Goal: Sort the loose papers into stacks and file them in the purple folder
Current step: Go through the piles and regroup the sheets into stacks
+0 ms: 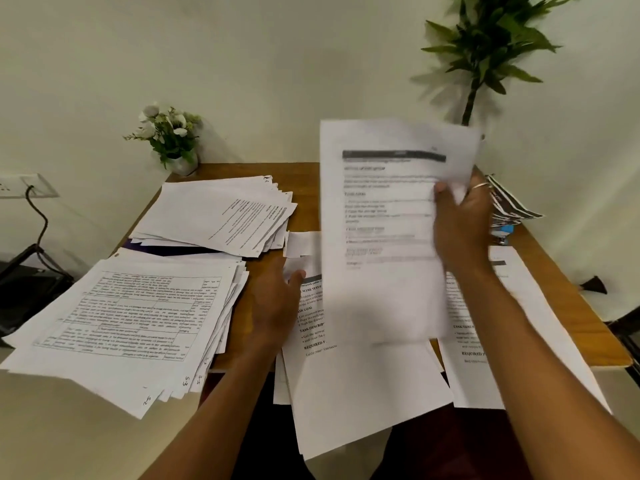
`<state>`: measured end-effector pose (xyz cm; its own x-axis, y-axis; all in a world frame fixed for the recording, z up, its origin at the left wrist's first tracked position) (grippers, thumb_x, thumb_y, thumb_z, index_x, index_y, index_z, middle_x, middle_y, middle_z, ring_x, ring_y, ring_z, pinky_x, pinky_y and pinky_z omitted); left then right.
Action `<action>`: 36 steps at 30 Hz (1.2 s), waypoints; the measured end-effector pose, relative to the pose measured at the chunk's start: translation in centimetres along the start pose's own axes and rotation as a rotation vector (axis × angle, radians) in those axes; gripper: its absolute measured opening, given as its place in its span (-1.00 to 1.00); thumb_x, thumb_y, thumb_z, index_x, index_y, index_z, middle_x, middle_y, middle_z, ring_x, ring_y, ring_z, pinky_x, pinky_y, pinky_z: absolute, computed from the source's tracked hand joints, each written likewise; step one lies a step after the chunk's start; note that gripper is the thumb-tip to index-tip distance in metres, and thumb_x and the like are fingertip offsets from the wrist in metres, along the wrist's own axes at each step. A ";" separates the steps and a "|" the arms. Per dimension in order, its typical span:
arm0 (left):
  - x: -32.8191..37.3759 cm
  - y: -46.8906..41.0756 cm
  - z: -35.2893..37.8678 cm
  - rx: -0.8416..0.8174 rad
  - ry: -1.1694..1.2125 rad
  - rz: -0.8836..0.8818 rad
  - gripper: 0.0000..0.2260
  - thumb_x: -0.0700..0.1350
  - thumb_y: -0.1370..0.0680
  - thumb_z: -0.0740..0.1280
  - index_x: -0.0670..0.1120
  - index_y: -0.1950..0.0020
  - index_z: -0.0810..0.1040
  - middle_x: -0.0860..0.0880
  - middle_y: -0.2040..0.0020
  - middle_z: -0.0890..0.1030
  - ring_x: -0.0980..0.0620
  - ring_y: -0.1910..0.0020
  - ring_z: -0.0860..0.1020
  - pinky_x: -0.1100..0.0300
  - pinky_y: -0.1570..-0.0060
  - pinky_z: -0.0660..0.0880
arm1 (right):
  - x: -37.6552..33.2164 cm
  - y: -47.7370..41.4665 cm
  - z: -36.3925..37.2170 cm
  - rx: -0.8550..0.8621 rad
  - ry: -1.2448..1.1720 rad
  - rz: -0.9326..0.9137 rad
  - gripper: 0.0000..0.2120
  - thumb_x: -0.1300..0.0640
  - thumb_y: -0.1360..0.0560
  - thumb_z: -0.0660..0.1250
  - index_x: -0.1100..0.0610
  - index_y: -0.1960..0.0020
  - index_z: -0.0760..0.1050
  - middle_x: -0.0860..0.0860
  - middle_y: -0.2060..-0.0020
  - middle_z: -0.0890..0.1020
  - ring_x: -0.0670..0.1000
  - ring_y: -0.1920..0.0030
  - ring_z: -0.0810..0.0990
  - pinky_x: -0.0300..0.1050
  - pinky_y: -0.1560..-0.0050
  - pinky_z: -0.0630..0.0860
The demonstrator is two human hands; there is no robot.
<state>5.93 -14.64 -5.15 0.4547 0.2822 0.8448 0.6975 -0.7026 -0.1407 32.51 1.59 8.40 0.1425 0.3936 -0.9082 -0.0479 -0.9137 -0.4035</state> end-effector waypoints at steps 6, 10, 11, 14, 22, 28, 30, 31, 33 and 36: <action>-0.9 -0.8 -0.9 0.013 0.219 0.054 -0.82 -0.14 -0.68 0.26 -0.11 0.11 0.50 0.03 0.22 0.57 0.25 0.26 0.55 0.41 0.26 0.47 | 7.7 9.1 6.6 -0.490 0.515 0.016 -0.65 0.05 -0.65 0.31 0.10 -0.40 0.48 0.09 -0.21 0.65 0.10 -0.16 0.64 -0.01 -0.14 0.61; -0.5 0.2 -1.3 0.021 0.437 -0.063 -0.74 0.08 -0.71 0.13 0.03 -0.07 0.57 0.06 0.10 0.65 0.30 0.15 0.61 0.44 0.20 0.52 | 8.0 10.7 7.1 -0.455 0.571 -0.072 -0.72 0.02 -0.65 0.29 0.11 -0.29 0.56 0.04 -0.17 0.69 0.08 -0.11 0.68 -0.06 -0.08 0.66; -0.1 0.4 -1.2 -0.002 0.462 -0.087 -0.69 0.15 -0.70 0.10 0.05 -0.15 0.57 0.09 0.01 0.66 0.30 0.04 0.62 0.43 0.11 0.55 | 8.1 10.8 7.3 -0.460 0.595 -0.075 -0.75 0.01 -0.66 0.28 0.10 -0.25 0.56 0.02 -0.11 0.70 0.07 -0.05 0.69 -0.06 -0.03 0.67; 0.8 0.7 -1.4 -0.060 0.402 -0.054 -0.62 0.23 -0.66 0.06 0.07 -0.23 0.55 0.15 -0.07 0.64 0.36 -0.03 0.59 0.49 0.09 0.52 | 8.5 11.1 7.6 -0.449 0.667 -0.073 -0.78 0.00 -0.66 0.24 0.09 -0.18 0.55 -0.02 -0.01 0.68 -0.01 0.09 0.65 -0.10 0.07 0.66; 1.7 1.8 -1.1 -0.256 0.359 0.001 -0.76 -0.02 -0.63 0.35 0.29 -0.21 0.44 0.30 0.02 0.63 0.34 0.05 0.64 0.41 0.28 0.55 | 9.1 11.0 7.1 -0.306 0.819 -0.195 -0.72 0.05 -0.58 0.30 0.19 -0.17 0.62 0.10 -0.11 0.65 0.08 -0.10 0.56 0.03 -0.10 0.59; -0.5 1.1 -0.5 -0.219 0.083 -0.030 -0.76 -0.06 -0.63 0.33 0.08 -0.29 0.44 0.12 -0.09 0.58 0.08 -0.05 0.61 0.22 0.10 0.57 | 9.6 10.3 6.8 -0.322 0.592 -0.062 -0.53 -0.06 -0.50 0.41 0.08 -0.35 0.48 0.01 -0.29 0.54 0.04 -0.28 0.49 0.02 -0.25 0.52; -0.5 1.3 -0.5 -0.206 0.091 -0.046 -0.86 -0.08 -0.64 0.32 0.09 -0.18 0.47 0.11 -0.04 0.59 0.07 -0.04 0.61 0.17 0.07 0.56 | 10.8 9.1 5.9 -0.295 0.321 0.181 -0.56 -0.09 -0.54 0.38 -0.01 -0.38 0.46 -0.08 -0.26 0.54 -0.07 -0.23 0.50 -0.06 -0.23 0.50; -0.3 1.4 -0.4 -0.200 0.094 -0.034 -0.89 -0.10 -0.65 0.31 0.09 -0.13 0.49 0.11 0.00 0.61 0.07 0.00 0.62 0.17 0.11 0.58 | 11.4 8.7 5.5 -0.278 0.168 0.319 -0.61 -0.06 -0.58 0.33 -0.03 -0.37 0.47 -0.08 -0.24 0.56 -0.09 -0.18 0.52 -0.06 -0.23 0.51; 0.1 1.5 -0.4 -0.195 0.050 -0.004 -0.91 -0.13 -0.66 0.29 0.07 -0.06 0.52 0.10 0.08 0.61 0.07 0.09 0.63 0.25 0.22 0.58 | 12.5 7.6 5.0 -0.228 -0.024 0.490 -0.73 0.09 -0.61 0.27 0.01 -0.29 0.52 0.03 -0.18 0.64 -0.06 -0.03 0.60 -0.03 -0.18 0.58; 0.6 1.8 -0.4 -0.193 -0.027 -0.009 -0.92 -0.14 -0.67 0.27 0.03 -0.07 0.53 0.12 0.13 0.55 0.07 0.16 0.58 0.43 0.41 0.39 | 12.6 5.8 4.2 -0.208 0.159 0.448 -0.71 0.30 -0.60 0.22 0.03 -0.19 0.57 0.02 -0.14 0.66 -0.02 -0.03 0.63 -0.08 -0.11 0.59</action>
<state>7.24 -16.06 -4.69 0.4650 0.3047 0.8312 0.5838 -0.8114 -0.0291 29.90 1.68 -5.86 0.3022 -0.0458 -0.9521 0.0569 -0.9962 0.0660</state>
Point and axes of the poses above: each hand's wrist, its own y-axis away from the middle knuckle, its own z-axis out of the palm, x = y × z, the point moved 8 cm from there along -y, towards the middle knuckle
